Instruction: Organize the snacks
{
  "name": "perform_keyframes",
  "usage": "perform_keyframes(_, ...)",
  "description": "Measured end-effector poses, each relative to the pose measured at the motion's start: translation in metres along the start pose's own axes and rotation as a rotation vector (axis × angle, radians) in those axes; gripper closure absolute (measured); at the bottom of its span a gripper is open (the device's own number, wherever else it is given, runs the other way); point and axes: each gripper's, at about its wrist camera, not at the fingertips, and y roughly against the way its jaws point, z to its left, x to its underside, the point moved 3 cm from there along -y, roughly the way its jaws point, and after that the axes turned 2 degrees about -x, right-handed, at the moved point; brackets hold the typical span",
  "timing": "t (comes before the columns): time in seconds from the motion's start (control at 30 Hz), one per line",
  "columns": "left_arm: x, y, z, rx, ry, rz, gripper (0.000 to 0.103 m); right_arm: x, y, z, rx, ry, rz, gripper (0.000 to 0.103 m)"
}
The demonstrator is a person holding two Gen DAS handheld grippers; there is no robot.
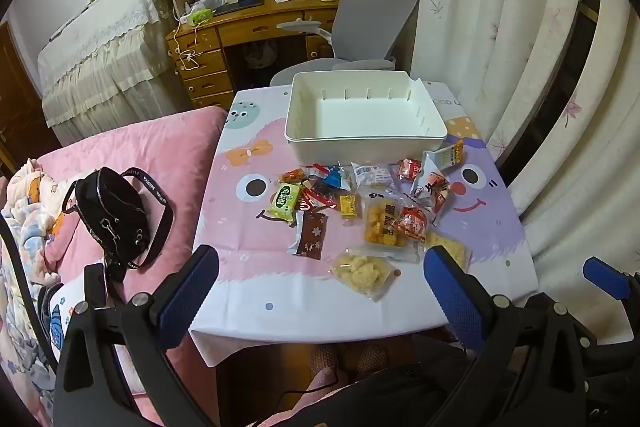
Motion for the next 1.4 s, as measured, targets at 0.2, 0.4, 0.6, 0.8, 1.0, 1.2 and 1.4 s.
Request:
perform_keyframes(0.2, 0.000, -0.001, -0.001, 0.000, 0.003, 0.000, 0.001, 0.001, 0.001, 0.001, -0.004, -0.003, 0.001, 0.001)
perform_keyframes(0.4, 0.000, 0.000, 0.000, 0.002, 0.004, -0.004, 0.001, 0.003, 0.001, 0.002, -0.001, -0.004, 0.002, 0.001)
perform_keyframes(0.6, -0.001, 0.007, 0.003, 0.001, 0.007, -0.005, 0.001, 0.004, 0.001, 0.003, -0.004, -0.003, 0.002, 0.001)
perform_keyframes(0.8, 0.001, 0.012, 0.020, -0.002, 0.017, -0.005, 0.001, 0.008, 0.006, 0.002, -0.007, -0.001, 0.002, 0.001)
perform_keyframes(1.0, 0.004, 0.011, 0.023, -0.012, 0.028, -0.004, 0.001, 0.006, -0.001, 0.012, -0.015, 0.003, 0.007, 0.001)
perform_keyframes(1.2, 0.006, 0.009, 0.023, -0.012, 0.029, -0.005, 0.001, 0.005, -0.002, 0.016, -0.014, 0.005, 0.010, 0.001)
perform_keyframes(1.4, 0.007, 0.009, 0.022, -0.010, 0.029, -0.005, 0.001, 0.006, -0.004, 0.018, -0.010, 0.001, 0.011, 0.001)
